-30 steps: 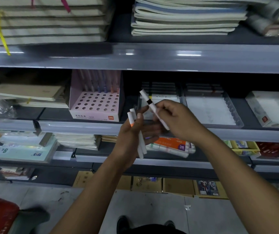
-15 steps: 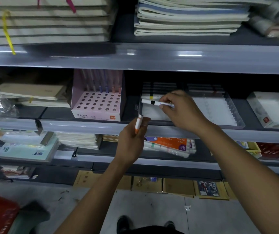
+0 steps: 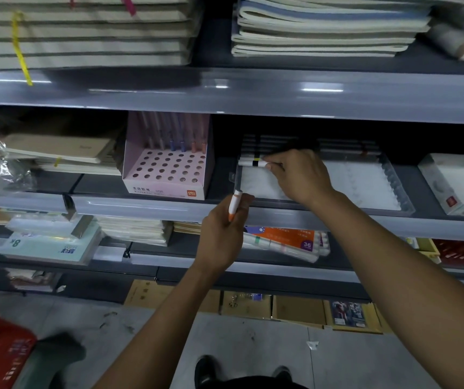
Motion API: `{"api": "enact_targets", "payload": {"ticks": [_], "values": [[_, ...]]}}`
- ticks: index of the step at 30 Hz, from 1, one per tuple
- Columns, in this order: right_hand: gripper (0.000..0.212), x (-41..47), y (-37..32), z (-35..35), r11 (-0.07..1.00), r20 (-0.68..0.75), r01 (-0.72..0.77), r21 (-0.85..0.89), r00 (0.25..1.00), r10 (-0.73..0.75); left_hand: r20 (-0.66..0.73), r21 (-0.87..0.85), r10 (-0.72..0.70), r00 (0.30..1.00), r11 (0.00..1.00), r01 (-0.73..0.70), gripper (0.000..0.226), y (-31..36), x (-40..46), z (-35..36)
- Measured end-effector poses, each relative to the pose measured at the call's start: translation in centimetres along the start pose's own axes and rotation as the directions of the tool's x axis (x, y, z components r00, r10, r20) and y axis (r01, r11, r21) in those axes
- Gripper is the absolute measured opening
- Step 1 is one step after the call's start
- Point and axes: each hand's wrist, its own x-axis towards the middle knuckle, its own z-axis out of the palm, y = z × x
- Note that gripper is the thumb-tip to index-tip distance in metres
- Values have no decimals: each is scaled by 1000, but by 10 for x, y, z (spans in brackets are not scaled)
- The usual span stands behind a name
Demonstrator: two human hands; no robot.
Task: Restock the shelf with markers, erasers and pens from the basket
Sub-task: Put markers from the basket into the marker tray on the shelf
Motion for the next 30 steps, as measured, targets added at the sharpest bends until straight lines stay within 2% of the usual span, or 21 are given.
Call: {"api": "enact_targets", "payload": {"ticks": [9, 17, 30], "values": [[28, -9, -6, 4, 989, -131, 35, -147, 990, -55, -10, 18, -8, 1000, 1000, 8, 24, 0, 1, 0], [46, -8, -13, 7, 956, -67, 59, -287, 994, -82, -17, 13, -10, 1000, 1000, 10, 26, 2, 1, 1], [39, -8, -25, 1, 945, -26, 69, -320, 996, -81, -1, -4, 15, 1000, 1000, -15, 24, 0, 0, 0]]}}
